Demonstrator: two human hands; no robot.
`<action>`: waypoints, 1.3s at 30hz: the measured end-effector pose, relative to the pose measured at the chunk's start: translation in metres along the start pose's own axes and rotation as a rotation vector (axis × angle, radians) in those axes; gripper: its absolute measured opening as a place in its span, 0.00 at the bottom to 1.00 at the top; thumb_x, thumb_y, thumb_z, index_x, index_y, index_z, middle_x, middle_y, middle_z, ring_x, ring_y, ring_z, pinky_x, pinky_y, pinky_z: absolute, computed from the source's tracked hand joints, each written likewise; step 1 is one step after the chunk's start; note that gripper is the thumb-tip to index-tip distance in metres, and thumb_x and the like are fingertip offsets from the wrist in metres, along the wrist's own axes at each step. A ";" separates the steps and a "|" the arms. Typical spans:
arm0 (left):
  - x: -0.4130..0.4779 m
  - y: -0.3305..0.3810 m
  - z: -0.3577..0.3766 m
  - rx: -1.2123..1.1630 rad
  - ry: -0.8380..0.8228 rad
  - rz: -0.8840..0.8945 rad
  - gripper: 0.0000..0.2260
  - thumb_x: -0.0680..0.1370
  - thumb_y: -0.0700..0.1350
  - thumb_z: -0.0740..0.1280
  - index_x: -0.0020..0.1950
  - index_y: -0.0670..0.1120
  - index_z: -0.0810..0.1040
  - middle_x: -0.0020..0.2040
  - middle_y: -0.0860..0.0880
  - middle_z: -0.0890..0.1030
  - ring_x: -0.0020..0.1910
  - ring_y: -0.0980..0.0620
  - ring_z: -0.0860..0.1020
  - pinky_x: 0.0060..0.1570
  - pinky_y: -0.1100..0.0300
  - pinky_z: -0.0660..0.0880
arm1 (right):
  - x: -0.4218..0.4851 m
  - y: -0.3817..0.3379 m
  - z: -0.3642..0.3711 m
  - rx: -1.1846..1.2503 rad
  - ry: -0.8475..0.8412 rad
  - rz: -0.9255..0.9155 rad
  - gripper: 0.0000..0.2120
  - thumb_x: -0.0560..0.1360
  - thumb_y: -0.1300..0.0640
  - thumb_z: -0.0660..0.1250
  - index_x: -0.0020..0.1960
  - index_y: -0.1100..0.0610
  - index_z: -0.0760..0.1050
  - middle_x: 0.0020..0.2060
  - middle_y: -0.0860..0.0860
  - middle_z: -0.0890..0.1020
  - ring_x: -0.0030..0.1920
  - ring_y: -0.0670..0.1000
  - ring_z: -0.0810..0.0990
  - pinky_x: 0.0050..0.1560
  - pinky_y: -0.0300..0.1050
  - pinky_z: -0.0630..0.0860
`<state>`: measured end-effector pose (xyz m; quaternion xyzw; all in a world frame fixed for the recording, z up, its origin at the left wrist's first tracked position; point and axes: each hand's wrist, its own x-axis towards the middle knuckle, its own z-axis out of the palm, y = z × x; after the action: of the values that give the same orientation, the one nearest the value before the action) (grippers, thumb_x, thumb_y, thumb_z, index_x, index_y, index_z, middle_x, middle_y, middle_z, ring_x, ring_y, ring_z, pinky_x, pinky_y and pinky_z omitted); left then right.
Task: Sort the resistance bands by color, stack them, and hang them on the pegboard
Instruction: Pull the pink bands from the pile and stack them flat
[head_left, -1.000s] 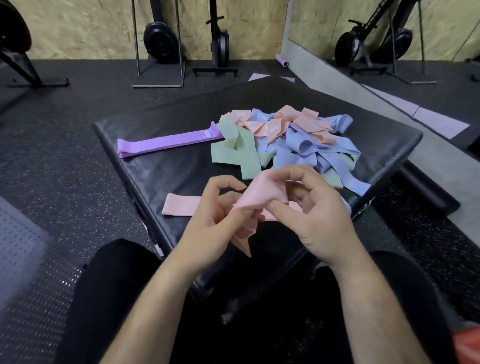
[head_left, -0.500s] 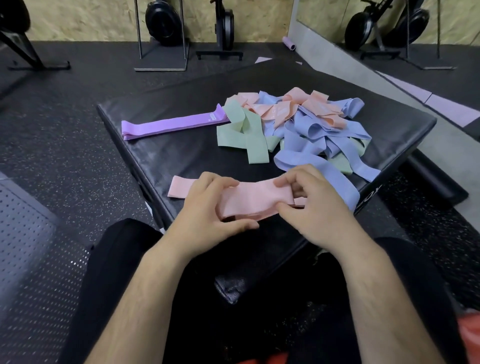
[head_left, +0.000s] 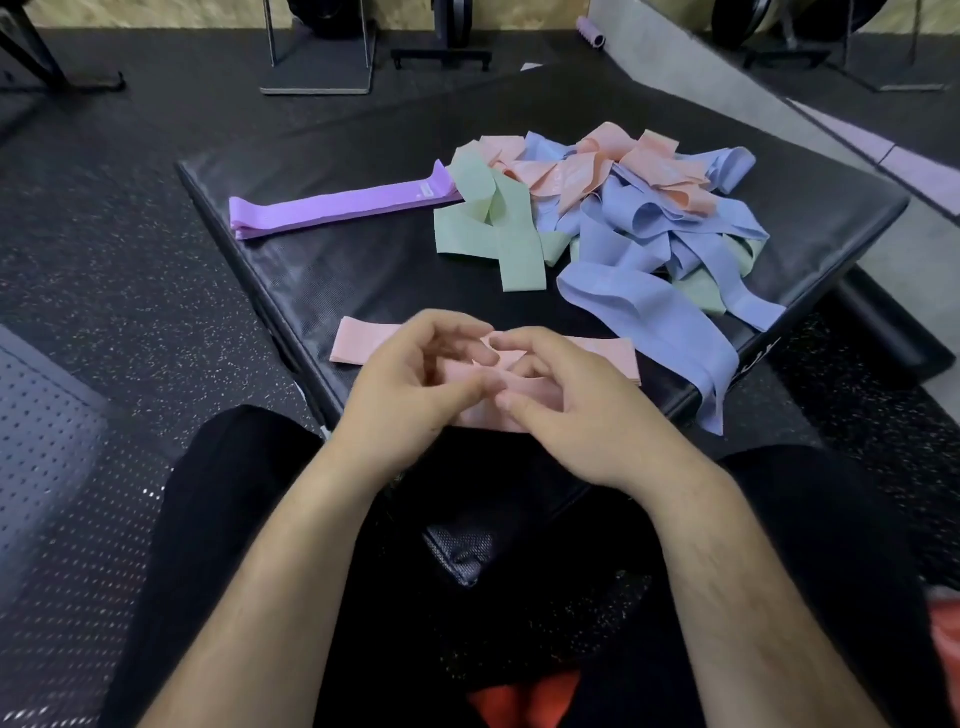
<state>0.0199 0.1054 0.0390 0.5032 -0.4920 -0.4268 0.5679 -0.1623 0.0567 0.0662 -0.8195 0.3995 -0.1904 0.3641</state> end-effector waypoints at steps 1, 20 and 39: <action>0.001 0.002 -0.002 -0.032 0.026 0.008 0.16 0.70 0.40 0.76 0.55 0.52 0.81 0.47 0.50 0.83 0.48 0.53 0.79 0.48 0.57 0.78 | 0.001 0.001 0.000 0.019 0.025 0.006 0.17 0.79 0.53 0.69 0.65 0.41 0.72 0.47 0.41 0.80 0.51 0.39 0.77 0.49 0.32 0.69; 0.007 0.007 -0.011 -0.112 0.247 -0.074 0.06 0.76 0.37 0.72 0.41 0.46 0.81 0.36 0.48 0.80 0.36 0.52 0.77 0.37 0.61 0.76 | 0.018 0.011 -0.024 -0.125 0.039 -0.015 0.10 0.71 0.44 0.76 0.46 0.43 0.76 0.43 0.43 0.80 0.50 0.45 0.75 0.48 0.43 0.71; 0.031 0.007 -0.074 0.143 0.528 -0.020 0.06 0.78 0.42 0.72 0.41 0.50 0.84 0.35 0.52 0.82 0.35 0.53 0.77 0.42 0.59 0.74 | 0.011 0.063 -0.103 0.151 0.268 0.140 0.09 0.77 0.60 0.72 0.53 0.47 0.80 0.40 0.48 0.83 0.43 0.48 0.81 0.57 0.47 0.77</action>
<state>0.0973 0.0867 0.0491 0.6406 -0.3507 -0.2509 0.6353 -0.2501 -0.0244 0.0879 -0.7273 0.4852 -0.3015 0.3804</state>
